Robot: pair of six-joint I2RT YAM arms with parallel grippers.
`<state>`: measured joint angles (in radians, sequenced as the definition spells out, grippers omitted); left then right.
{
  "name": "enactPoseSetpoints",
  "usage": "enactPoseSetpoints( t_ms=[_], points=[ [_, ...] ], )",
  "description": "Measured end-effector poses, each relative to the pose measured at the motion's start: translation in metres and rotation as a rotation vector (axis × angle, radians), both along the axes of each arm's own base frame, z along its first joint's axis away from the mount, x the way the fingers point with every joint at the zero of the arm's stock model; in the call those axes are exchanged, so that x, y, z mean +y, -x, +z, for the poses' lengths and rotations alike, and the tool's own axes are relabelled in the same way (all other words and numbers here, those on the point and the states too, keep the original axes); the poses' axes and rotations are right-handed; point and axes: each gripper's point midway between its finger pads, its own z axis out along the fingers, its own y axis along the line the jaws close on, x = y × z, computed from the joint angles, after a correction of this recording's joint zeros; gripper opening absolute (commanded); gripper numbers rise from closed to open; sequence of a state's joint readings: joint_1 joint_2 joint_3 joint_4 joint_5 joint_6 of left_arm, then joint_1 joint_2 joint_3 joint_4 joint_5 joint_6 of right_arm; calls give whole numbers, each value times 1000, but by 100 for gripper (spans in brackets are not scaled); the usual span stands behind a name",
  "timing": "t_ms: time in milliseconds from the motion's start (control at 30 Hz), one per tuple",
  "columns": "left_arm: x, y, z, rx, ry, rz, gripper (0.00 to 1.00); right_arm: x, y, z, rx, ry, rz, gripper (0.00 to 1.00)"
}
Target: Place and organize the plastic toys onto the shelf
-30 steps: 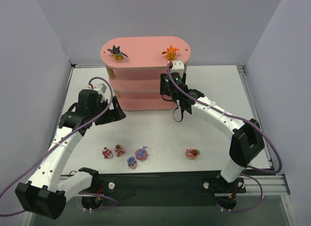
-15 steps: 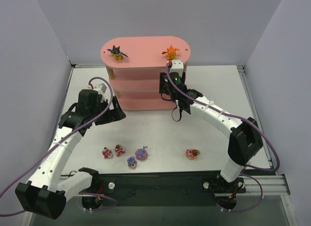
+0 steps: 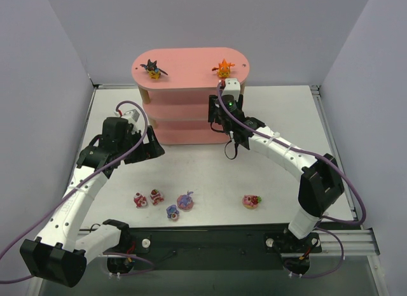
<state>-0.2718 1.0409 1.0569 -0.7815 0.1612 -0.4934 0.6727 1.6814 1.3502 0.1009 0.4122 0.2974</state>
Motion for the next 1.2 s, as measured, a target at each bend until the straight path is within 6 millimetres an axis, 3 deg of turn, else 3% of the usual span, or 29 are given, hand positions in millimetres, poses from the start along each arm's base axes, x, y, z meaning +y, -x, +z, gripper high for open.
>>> enactPoseSetpoints(
  t_ms=[867, 1033, 1200],
  points=[
    [1, 1, -2, 2, -6, 5, 97, -4, 1, 0, 14, -11, -25, 71],
    [2, 2, -3, 3, -6, 5, 97, -13, 18, -2, 27, -29, -8, 76],
    [1, 3, -5, 8, -5, 2, 97, -20, 32, 25, -28, -94, 21, 82]
  ],
)
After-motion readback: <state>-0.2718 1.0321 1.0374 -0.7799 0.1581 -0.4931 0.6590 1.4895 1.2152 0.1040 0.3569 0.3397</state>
